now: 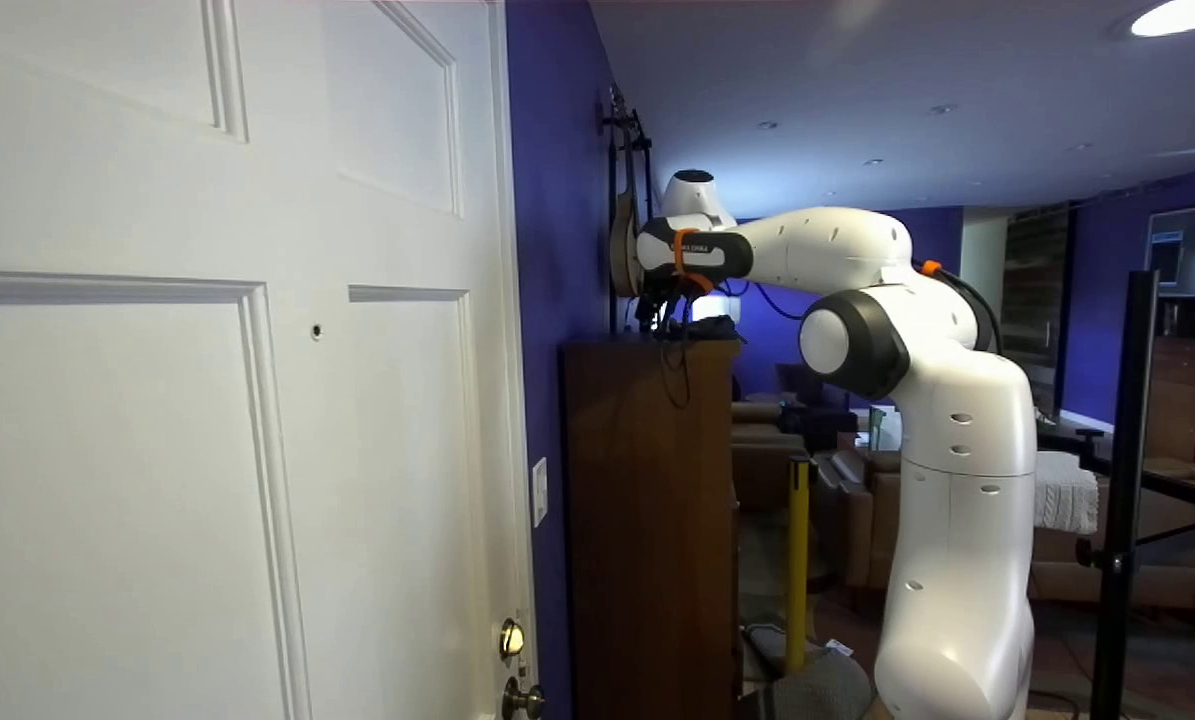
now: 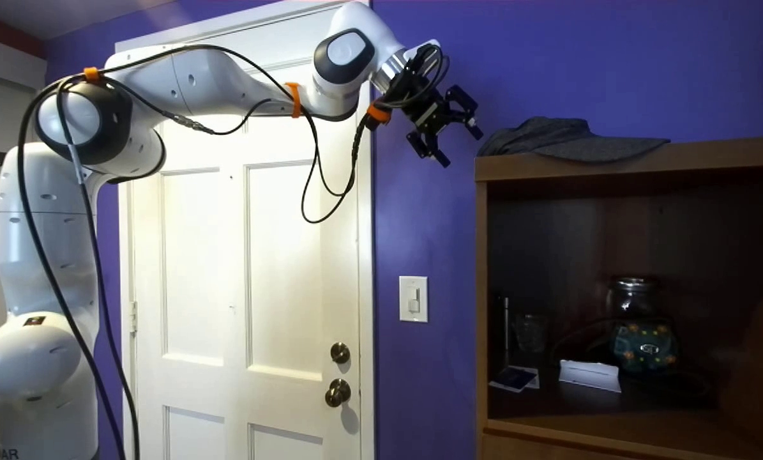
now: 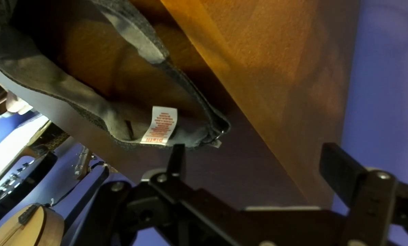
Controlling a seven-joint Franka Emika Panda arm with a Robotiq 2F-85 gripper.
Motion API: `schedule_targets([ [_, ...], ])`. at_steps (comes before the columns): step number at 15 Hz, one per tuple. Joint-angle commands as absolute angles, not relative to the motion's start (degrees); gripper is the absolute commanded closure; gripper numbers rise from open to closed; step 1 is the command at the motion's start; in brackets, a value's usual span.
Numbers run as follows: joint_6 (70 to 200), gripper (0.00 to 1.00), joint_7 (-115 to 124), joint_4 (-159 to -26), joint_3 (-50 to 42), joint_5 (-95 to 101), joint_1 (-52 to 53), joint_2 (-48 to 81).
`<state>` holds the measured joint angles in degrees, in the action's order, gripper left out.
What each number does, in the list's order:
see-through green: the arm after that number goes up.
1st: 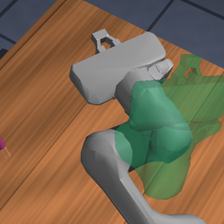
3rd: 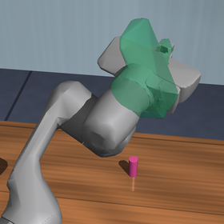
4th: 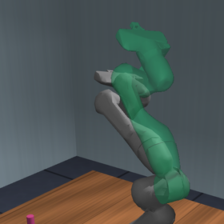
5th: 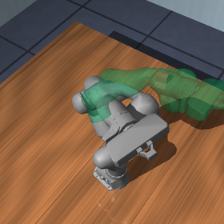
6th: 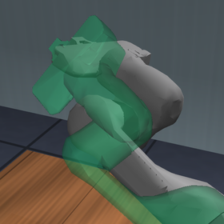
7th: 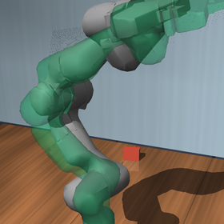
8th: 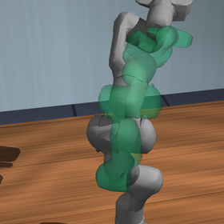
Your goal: Remove the half sports cap from the top of the cabinet and hang it on the door hanging nail
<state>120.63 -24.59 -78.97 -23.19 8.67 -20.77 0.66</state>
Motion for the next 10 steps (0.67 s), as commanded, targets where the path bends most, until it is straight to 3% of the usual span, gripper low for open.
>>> schedule_targets([
  [1,120.63,0.00,-24.59,-78.96,-23.19,8.67,-20.77,0.67],
  [10,115.20,0.00,-25.27,-79.27,-24.54,6.74,-23.93,-0.40],
])
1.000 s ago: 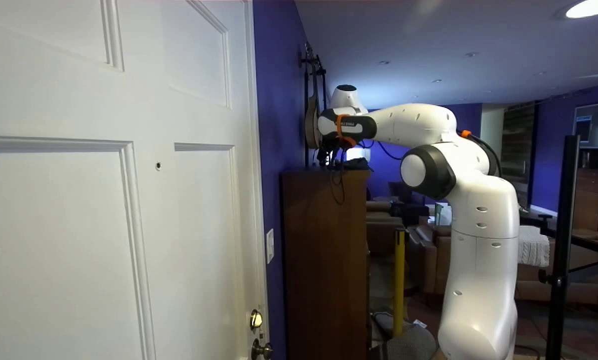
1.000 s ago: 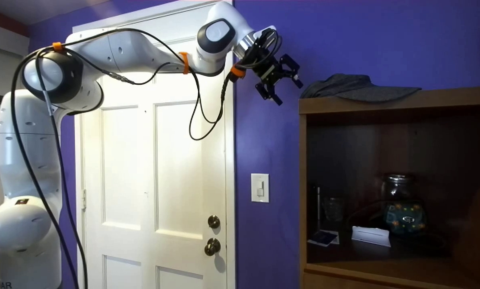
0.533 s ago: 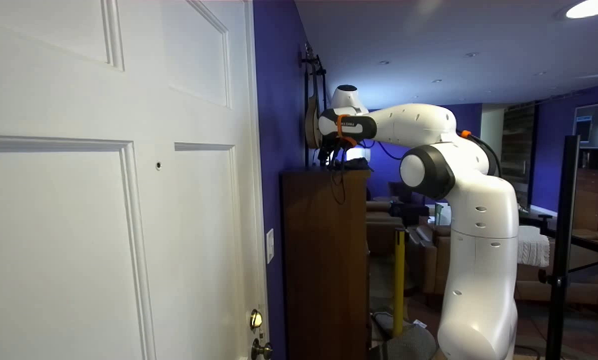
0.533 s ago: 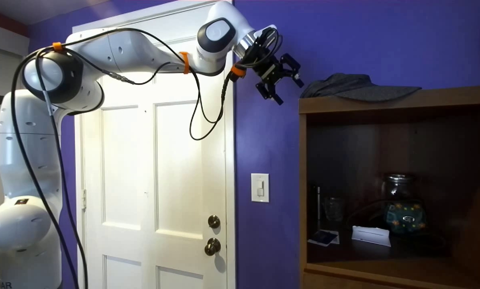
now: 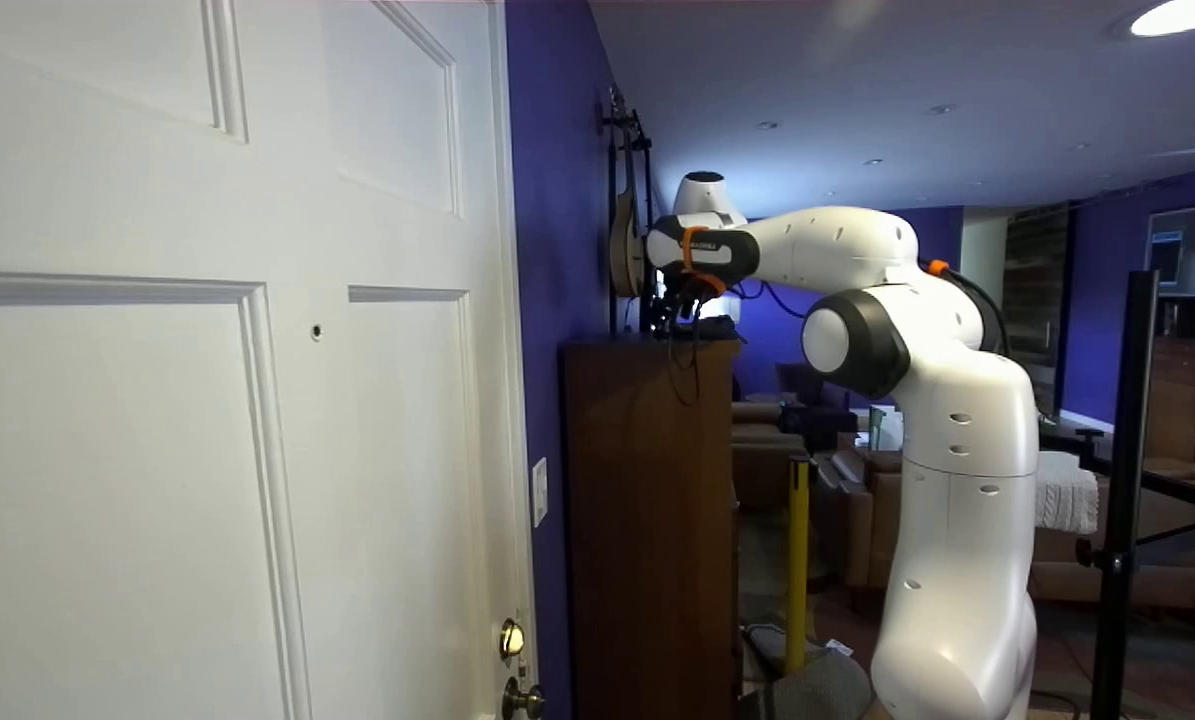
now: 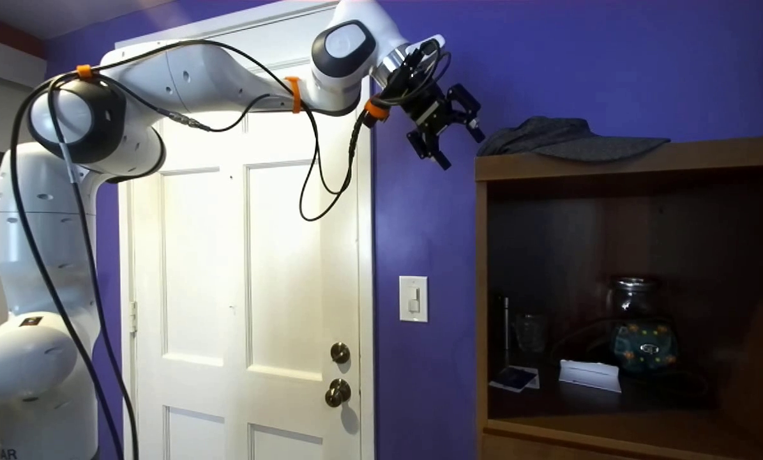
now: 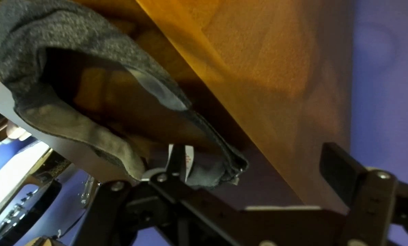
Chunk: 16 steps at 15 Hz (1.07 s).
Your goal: Remove the half sports cap from the top of the cabinet and hang it on the door hanging nail
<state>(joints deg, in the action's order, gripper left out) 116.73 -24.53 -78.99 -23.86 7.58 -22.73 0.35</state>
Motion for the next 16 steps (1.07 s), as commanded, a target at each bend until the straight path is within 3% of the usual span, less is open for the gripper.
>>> schedule_targets([
  [1,117.10,0.00,-24.80,-80.10,-25.15,7.53,-24.15,-0.80],
  [16,125.89,0.00,-27.09,-78.93,-26.16,-3.61,-26.49,3.71],
])
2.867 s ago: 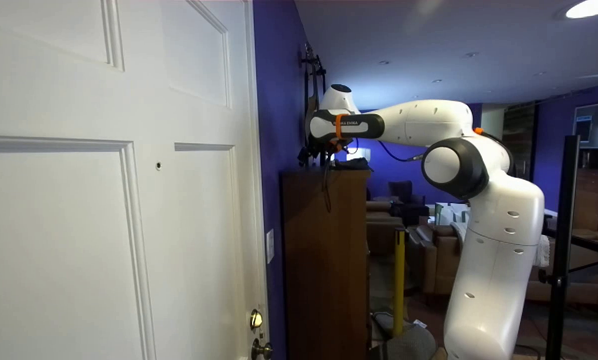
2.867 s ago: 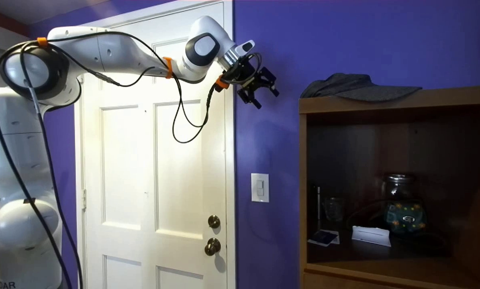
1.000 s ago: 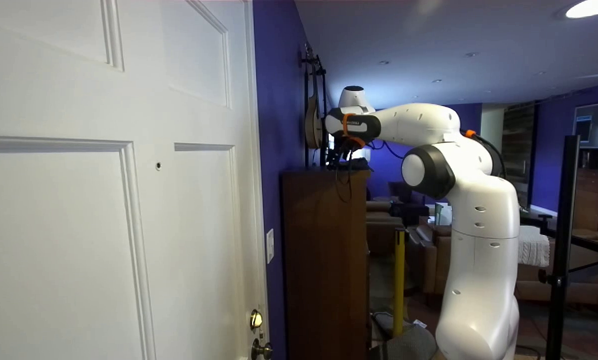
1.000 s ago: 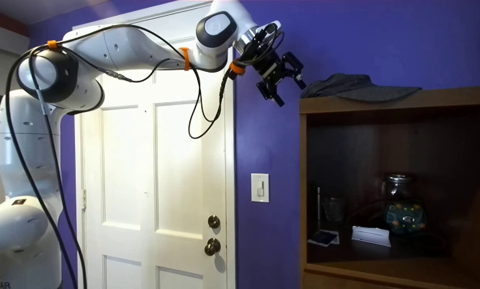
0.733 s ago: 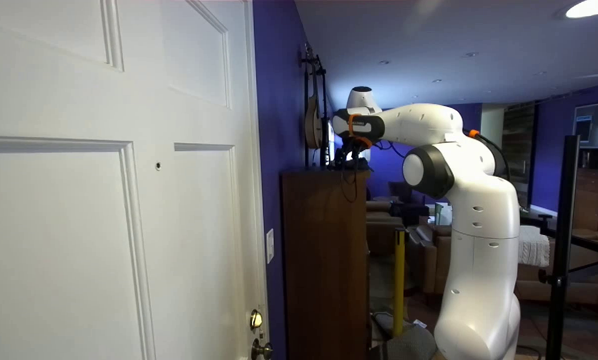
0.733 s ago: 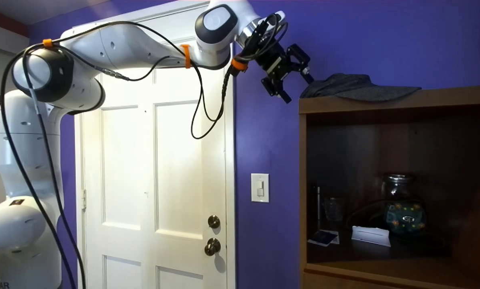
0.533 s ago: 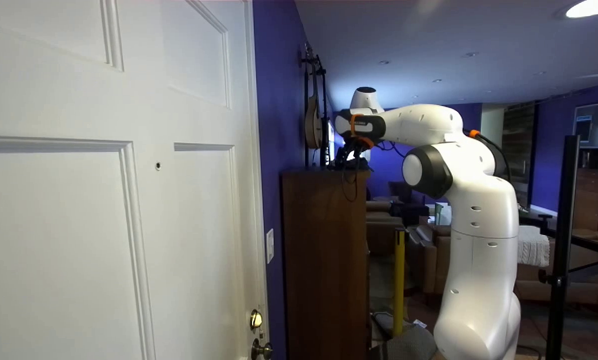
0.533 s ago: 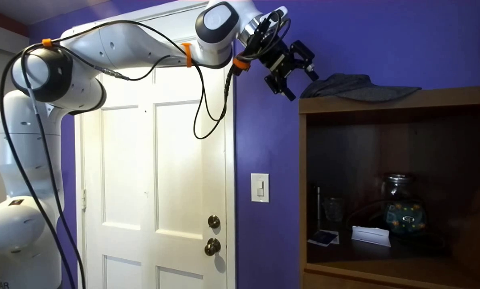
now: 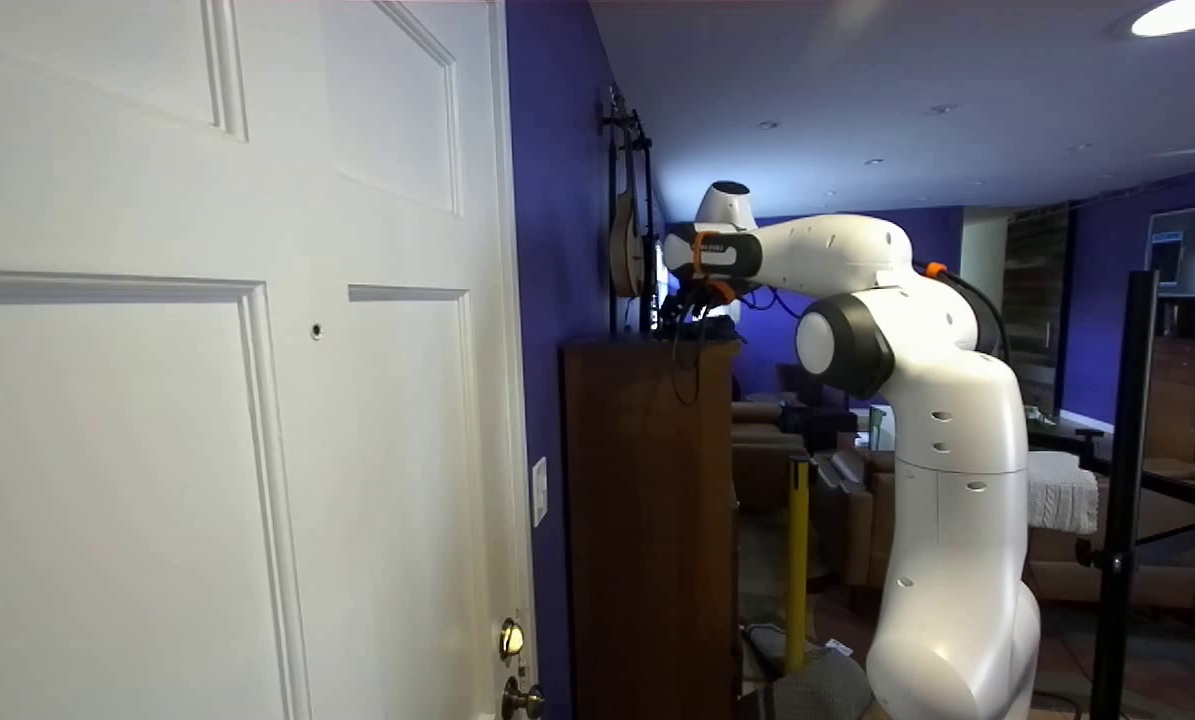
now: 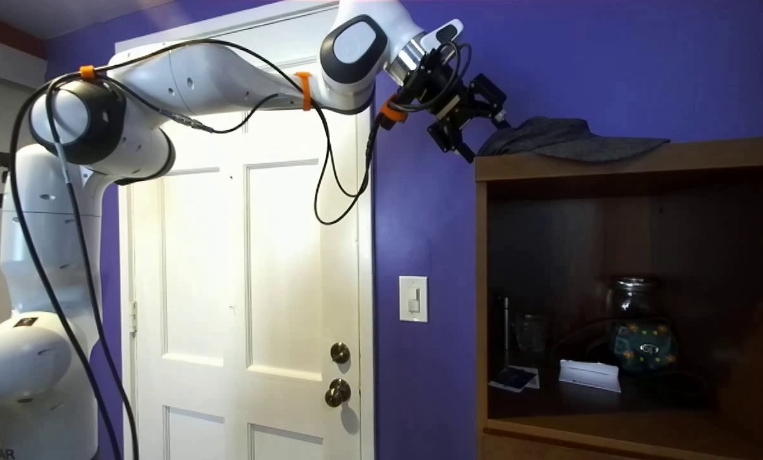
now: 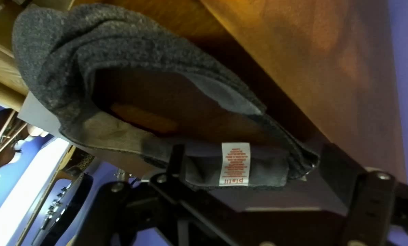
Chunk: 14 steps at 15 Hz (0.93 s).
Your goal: Remove the half sports cap from the top of the cabinet and hang it on the door hanging nail
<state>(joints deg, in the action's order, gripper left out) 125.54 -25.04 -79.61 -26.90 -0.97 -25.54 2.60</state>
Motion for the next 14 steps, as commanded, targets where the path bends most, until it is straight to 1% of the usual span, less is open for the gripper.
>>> schedule_targets([
  [1,125.70,0.00,-27.44,-78.82,-26.04,-4.00,-26.55,4.05],
  [2,125.53,0.00,-27.70,-78.66,-25.90,-4.30,-26.60,4.30],
  [3,125.65,0.07,-27.90,-78.60,-25.79,-4.49,-26.66,4.51],
  [4,125.77,0.25,-28.25,-78.60,-25.65,-4.88,-26.74,4.67],
  [5,125.57,0.34,-28.53,-78.38,-25.54,-5.20,-26.81,4.79],
  [6,125.39,0.41,-28.87,-78.19,-25.46,-5.63,-26.90,4.96],
  [7,125.32,0.50,-29.00,-78.05,-25.44,-5.69,-26.95,5.06],
  [9,125.13,0.62,-29.40,-77.79,-25.39,-6.20,-27.04,5.09],
  [14,123.35,0.97,-30.16,-77.12,-25.38,-7.92,-27.30,5.03],
])
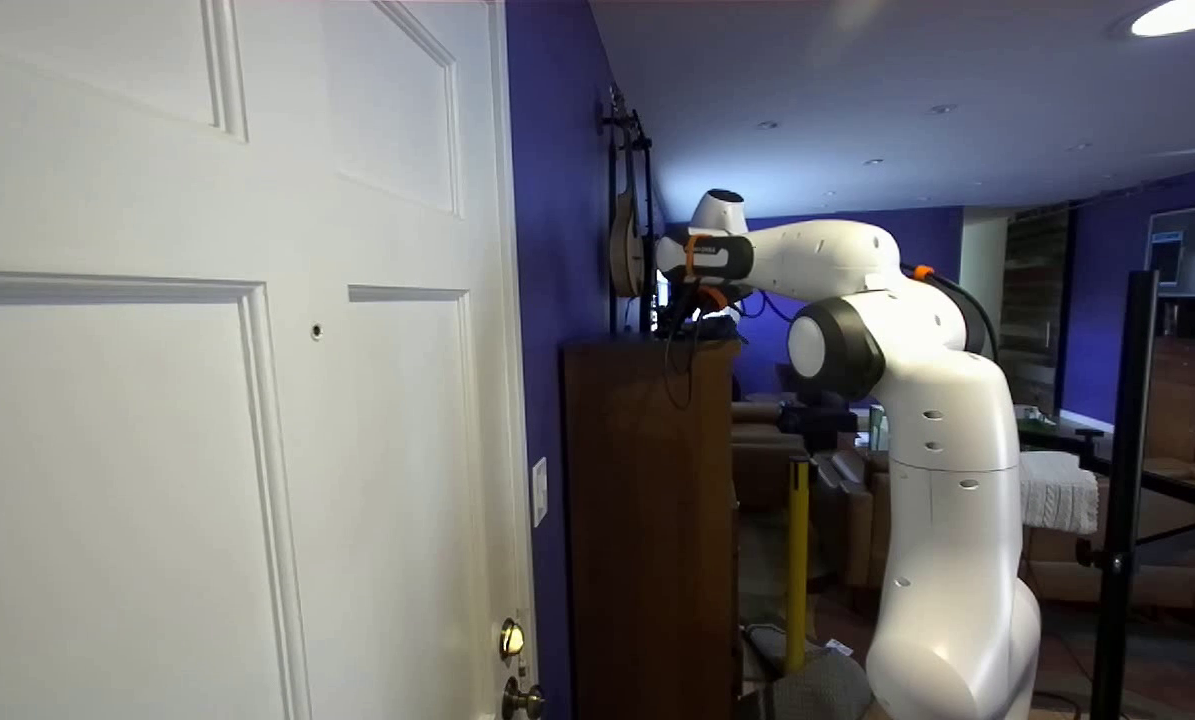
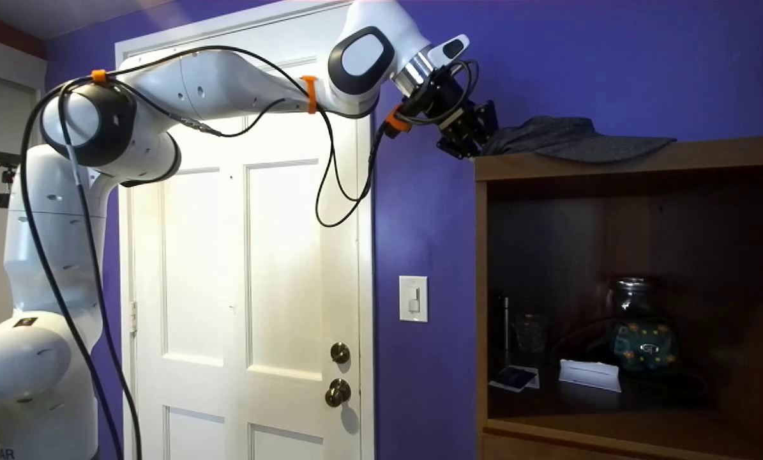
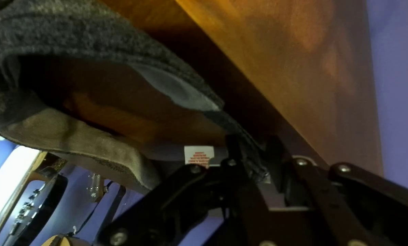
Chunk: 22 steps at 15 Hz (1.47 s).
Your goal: Remove the half sports cap from the top of the cabinet and hang it on the door hanging nail
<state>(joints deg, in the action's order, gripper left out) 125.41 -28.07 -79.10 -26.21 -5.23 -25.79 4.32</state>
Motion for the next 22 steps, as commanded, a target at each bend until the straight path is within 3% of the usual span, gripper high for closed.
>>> schedule_targets([
  [1,122.77,1.00,-30.23,-76.93,-25.39,-8.40,-27.40,5.15],
  [13,119.59,1.00,-24.13,-74.40,-26.09,-7.29,-26.35,2.89],
  [22,98.91,1.00,-4.90,-66.46,-22.89,2.13,-21.46,0.04],
])
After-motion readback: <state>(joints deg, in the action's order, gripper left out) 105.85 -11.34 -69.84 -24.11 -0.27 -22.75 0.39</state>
